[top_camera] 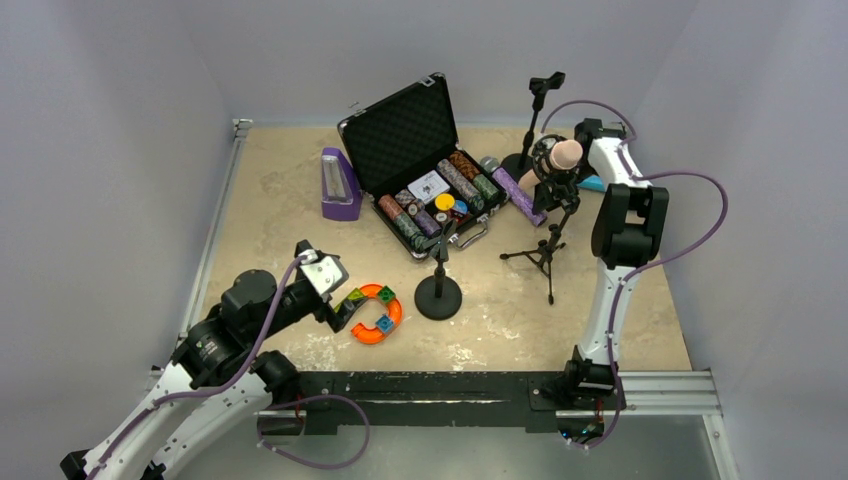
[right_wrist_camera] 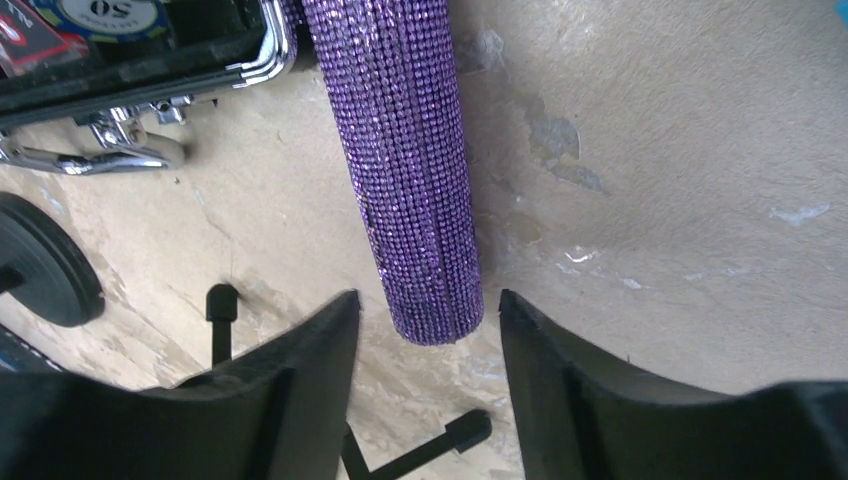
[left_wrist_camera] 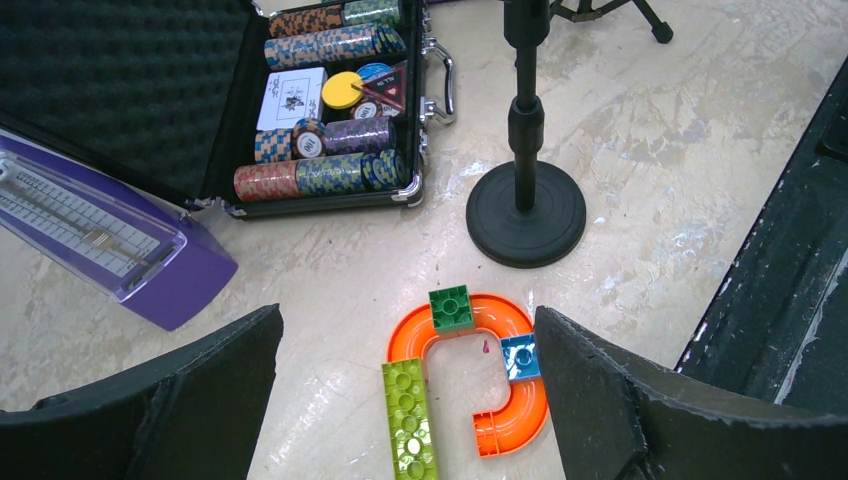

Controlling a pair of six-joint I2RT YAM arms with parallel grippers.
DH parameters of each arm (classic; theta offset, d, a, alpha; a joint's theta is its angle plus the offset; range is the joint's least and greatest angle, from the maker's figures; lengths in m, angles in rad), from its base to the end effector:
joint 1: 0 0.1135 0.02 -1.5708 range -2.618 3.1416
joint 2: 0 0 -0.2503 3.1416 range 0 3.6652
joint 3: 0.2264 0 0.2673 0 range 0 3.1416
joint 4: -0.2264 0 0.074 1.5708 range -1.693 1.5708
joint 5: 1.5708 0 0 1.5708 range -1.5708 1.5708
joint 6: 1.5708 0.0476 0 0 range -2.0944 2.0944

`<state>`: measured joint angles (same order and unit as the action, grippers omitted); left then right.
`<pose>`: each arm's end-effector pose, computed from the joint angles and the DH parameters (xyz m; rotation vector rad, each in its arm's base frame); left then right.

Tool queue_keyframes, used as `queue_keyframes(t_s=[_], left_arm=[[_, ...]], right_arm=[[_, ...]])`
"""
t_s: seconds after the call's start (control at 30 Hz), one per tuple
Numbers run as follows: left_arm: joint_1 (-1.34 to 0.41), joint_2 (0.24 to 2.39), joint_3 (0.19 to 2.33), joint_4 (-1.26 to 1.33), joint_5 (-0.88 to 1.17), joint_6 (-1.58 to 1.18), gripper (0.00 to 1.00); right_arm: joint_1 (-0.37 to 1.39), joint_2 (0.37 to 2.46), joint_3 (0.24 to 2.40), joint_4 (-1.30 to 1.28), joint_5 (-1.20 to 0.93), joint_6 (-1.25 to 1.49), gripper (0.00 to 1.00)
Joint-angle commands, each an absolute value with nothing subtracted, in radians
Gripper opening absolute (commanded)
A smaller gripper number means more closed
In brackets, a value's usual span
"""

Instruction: Attach the microphones to the stand

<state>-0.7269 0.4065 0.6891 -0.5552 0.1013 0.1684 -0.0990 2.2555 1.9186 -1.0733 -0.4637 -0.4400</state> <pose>0.1017 -0.0969 0.3101 0.8734 1.6529 -0.4817 0.4625 -0.0245 0.1628 -0.5291 2.7590 0.5790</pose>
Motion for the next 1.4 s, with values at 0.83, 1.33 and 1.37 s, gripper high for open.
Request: queue_keyframes(t_s=[0.83, 1.33, 1.37], left_arm=[[-0.723, 0.407, 0.695, -0.522, 0.1, 0.175, 0.99], [-0.723, 0.4, 0.696, -0.522, 0.105, 0.174, 0.99], [-0.724, 0.398, 0.695, -0.522, 0.106, 0.174, 0.99]], right_arm=[[-0.025, 2.256, 1.873, -1.062, -0.281, -0.458, 0.15], [-0.144, 2.173, 1.821, -1.099, -0.218, -0.586, 0.16], [-0.148, 2.165, 1.805, -1.095, -0.201, -0.594, 0.16]])
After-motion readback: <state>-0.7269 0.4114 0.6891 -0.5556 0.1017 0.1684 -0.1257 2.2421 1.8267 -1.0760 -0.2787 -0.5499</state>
